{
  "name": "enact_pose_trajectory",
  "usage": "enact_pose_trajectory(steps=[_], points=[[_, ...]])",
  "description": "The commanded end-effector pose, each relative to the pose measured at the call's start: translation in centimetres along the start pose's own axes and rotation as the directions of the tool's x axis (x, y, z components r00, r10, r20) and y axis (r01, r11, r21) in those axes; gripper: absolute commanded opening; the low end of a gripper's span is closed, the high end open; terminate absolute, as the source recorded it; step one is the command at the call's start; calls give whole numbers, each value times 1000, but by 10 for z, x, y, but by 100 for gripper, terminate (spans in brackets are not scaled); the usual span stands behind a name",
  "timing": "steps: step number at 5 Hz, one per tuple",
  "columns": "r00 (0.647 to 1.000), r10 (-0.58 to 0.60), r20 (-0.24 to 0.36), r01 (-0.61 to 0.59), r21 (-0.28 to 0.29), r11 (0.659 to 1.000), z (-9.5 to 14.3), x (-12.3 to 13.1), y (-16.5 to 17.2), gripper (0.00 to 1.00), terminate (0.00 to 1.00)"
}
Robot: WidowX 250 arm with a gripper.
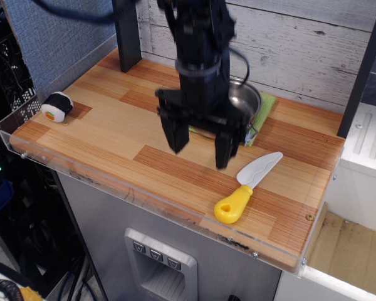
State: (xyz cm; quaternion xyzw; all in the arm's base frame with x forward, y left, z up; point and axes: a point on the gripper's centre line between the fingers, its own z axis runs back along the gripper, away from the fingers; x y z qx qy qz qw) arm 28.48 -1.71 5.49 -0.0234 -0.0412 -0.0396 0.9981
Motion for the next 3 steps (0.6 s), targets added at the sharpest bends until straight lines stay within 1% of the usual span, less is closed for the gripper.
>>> enact_pose_trajectory(steps=[1, 2, 3], points=[[995, -93, 23, 93, 10, 996, -16, -6, -28, 100, 0], [995, -95, 28, 94, 23, 995, -18, -9, -42, 100, 0], [997, -80, 6, 80, 55, 995, -29, -8, -45, 100, 0]])
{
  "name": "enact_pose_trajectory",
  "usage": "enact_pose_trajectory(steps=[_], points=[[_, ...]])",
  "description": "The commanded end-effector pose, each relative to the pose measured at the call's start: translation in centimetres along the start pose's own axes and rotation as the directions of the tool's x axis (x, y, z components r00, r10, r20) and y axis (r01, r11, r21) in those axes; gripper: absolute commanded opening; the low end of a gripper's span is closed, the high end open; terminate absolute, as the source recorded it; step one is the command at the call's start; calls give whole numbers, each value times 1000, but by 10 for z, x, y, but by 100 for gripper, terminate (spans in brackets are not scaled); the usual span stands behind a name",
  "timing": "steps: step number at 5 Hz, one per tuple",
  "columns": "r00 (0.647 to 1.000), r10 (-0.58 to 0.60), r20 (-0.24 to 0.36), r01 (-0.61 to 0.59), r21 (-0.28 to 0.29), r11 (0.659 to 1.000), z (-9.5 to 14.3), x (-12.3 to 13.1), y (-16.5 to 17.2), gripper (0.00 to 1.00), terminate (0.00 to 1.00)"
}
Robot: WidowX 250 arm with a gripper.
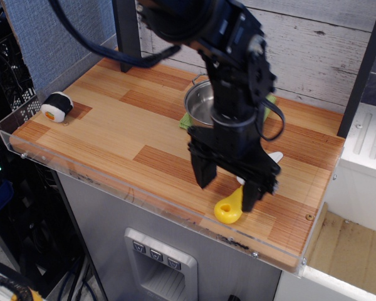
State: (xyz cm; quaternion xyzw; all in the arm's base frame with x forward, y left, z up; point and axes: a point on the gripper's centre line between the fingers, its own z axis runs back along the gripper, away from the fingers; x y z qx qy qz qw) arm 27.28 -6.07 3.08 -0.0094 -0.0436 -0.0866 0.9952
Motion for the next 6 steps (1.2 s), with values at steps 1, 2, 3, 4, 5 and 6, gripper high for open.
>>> enact_pose_trajectory(steps=[1, 2, 3, 4, 5, 6], points=[[999, 35, -29, -34, 62, 998, -18, 7, 6, 100, 0], [997, 53, -54, -48, 81, 996, -29, 10, 16, 100, 0], [996, 72, -54, -67, 86, 994, -31, 12, 22, 0, 0], [997, 64, -50, -60, 72, 996, -25, 13, 23, 0, 0], [997, 49, -58, -46, 52, 998, -18, 11, 17, 0, 0], [997, 51, -53, -50, 23, 998, 6, 7, 13, 0, 0]])
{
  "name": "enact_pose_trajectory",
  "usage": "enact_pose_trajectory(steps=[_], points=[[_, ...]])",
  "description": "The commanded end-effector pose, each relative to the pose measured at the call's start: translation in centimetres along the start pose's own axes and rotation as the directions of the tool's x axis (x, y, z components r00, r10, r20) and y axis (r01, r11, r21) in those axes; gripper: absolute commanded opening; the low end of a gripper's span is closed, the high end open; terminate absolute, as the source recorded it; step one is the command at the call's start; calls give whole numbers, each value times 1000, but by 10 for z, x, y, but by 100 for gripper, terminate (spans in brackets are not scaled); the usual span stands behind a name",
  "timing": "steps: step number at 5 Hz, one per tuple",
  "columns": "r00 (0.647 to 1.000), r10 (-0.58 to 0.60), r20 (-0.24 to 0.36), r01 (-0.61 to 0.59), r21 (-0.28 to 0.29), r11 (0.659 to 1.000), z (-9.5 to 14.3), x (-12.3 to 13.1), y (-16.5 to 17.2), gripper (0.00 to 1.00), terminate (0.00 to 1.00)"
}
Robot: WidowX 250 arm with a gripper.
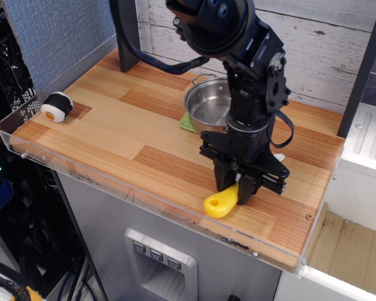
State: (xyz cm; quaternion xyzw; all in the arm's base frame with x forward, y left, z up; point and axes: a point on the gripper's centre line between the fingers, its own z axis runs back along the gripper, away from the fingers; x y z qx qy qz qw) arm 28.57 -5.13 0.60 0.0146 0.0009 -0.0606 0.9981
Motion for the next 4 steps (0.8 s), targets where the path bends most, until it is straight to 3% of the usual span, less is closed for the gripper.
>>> enact_pose_trajectory(steps=[1, 2, 3, 4], points=[[997, 2, 79, 6, -100, 995, 75, -11, 6, 0, 0], [988, 34, 148, -12, -146, 989, 114, -15, 26, 0, 0], [977, 131, 165, -107, -151, 983, 137, -8, 74, 0, 0], [959, 224, 174, -207, -113, 972, 137, 13, 127, 0, 0]])
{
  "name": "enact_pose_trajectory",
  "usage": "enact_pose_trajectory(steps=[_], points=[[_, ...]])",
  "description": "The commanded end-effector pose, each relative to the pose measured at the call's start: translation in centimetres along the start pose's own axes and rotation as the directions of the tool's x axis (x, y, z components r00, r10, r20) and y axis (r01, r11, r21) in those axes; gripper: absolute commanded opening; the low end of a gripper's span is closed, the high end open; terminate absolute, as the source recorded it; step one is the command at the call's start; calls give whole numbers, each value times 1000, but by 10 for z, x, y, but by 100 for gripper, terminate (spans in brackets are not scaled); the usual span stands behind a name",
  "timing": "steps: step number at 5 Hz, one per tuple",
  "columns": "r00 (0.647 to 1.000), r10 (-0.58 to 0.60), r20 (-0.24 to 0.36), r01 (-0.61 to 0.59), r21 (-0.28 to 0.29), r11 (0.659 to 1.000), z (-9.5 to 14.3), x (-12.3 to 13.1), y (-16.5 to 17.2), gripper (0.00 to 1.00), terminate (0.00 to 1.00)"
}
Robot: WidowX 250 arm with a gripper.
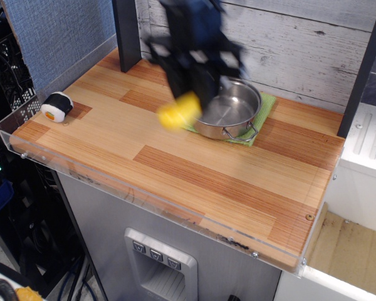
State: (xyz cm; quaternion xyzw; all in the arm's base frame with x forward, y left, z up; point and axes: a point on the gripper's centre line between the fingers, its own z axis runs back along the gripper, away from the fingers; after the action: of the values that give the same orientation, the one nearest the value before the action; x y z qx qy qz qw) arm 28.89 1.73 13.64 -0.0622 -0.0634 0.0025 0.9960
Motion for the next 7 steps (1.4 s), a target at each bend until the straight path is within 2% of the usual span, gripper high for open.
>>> enact_pose_trajectory(steps=[1, 2, 4, 5, 7], points=[[991, 121, 62, -128, 112, 985, 7, 51, 97, 0, 0], [989, 143, 47, -149, 169, 974, -8, 64, 118, 0, 0], [990, 140, -16, -131, 263, 956, -40, 68, 133, 0, 0], [985, 166, -46, -145, 292, 945, -57, 67, 144, 0, 0], [972, 216, -95, -180, 290, 940, -92, 70, 158, 0, 0]])
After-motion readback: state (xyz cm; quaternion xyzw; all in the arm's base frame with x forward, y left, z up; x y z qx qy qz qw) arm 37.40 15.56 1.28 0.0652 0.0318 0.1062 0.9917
